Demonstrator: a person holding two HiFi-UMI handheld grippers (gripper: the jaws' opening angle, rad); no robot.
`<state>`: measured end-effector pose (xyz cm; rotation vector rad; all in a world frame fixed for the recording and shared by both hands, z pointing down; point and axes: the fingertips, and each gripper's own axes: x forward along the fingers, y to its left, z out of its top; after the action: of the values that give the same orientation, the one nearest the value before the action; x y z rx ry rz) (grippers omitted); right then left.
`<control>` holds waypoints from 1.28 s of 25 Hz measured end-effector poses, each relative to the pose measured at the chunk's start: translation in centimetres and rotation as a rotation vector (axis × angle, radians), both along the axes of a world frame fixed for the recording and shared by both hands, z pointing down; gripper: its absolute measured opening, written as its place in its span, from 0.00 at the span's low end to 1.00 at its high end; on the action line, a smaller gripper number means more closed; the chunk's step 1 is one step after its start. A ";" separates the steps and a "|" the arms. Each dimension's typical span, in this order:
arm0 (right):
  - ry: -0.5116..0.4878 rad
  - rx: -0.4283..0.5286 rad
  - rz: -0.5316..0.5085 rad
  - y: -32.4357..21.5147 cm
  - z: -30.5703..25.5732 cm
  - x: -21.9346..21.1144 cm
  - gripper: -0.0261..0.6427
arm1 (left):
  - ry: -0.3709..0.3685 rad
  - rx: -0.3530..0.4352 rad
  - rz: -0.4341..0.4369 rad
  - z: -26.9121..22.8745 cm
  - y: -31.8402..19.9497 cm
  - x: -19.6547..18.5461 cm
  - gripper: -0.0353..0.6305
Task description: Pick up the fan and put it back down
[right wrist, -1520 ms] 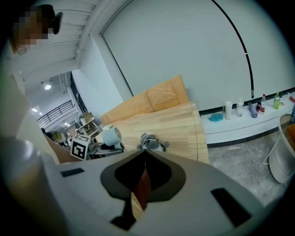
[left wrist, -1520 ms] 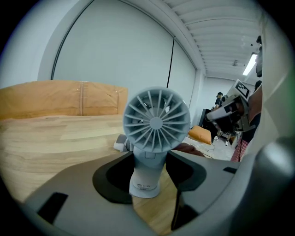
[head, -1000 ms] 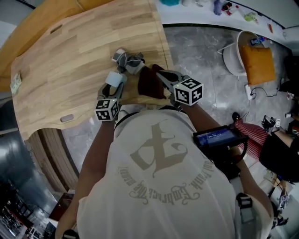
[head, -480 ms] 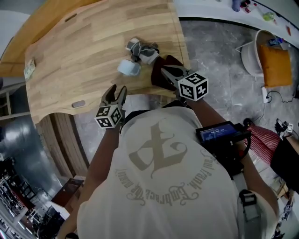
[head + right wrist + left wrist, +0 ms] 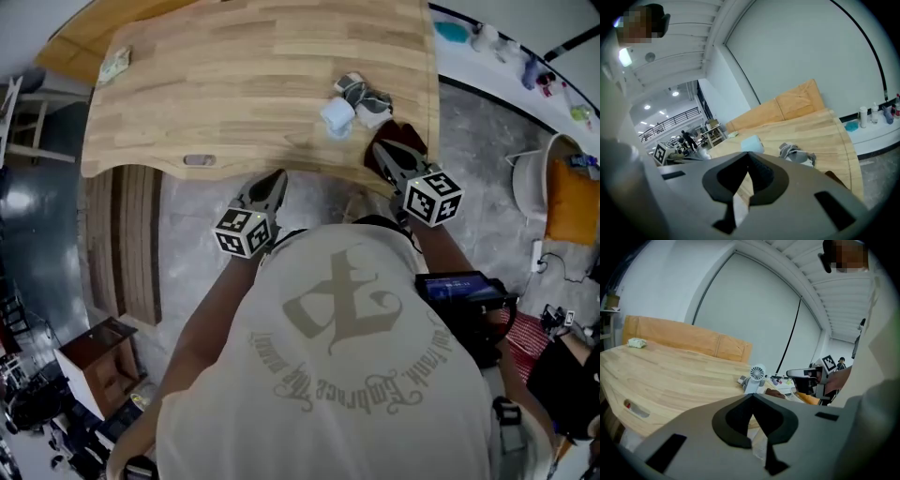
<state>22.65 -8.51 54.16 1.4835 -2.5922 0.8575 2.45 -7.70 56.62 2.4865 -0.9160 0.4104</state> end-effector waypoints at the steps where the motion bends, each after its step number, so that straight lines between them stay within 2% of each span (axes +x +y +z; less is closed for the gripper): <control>1: 0.007 0.012 -0.009 0.4 -0.3 -0.7 0.06 | 0.010 0.004 -0.005 -0.2 0.5 -0.7 0.07; 5: 0.024 0.039 -0.040 2.4 -1.0 -4.6 0.06 | 0.031 0.018 -0.003 -0.8 1.9 -3.2 0.07; 10: -0.021 0.040 -0.045 5.9 -1.8 -9.4 0.06 | 0.047 0.045 0.048 -1.8 3.9 -5.1 0.07; 14: 0.001 0.045 -0.044 8.7 -1.4 -10.2 0.06 | 0.049 0.061 0.124 -1.5 6.0 -4.1 0.07; 19: 0.019 0.025 0.004 12.6 -1.3 -11.8 0.06 | 0.063 0.055 0.190 -2.2 8.8 -5.5 0.07; 24: 0.037 0.012 0.034 14.4 -0.5 -12.3 0.06 | 0.094 0.030 0.199 -1.8 10.6 -5.6 0.07; 28: 0.010 0.000 0.081 16.2 -0.9 -11.4 0.06 | 0.103 0.019 0.239 -1.5 12.4 -4.8 0.07; 32: 0.008 -0.007 0.101 16.5 -0.9 -11.2 0.06 | 0.104 0.014 0.238 -1.5 12.3 -4.8 0.07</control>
<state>11.46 8.01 53.25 1.6250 -2.5246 0.8678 -2.37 4.60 55.16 2.6120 -0.5860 0.3480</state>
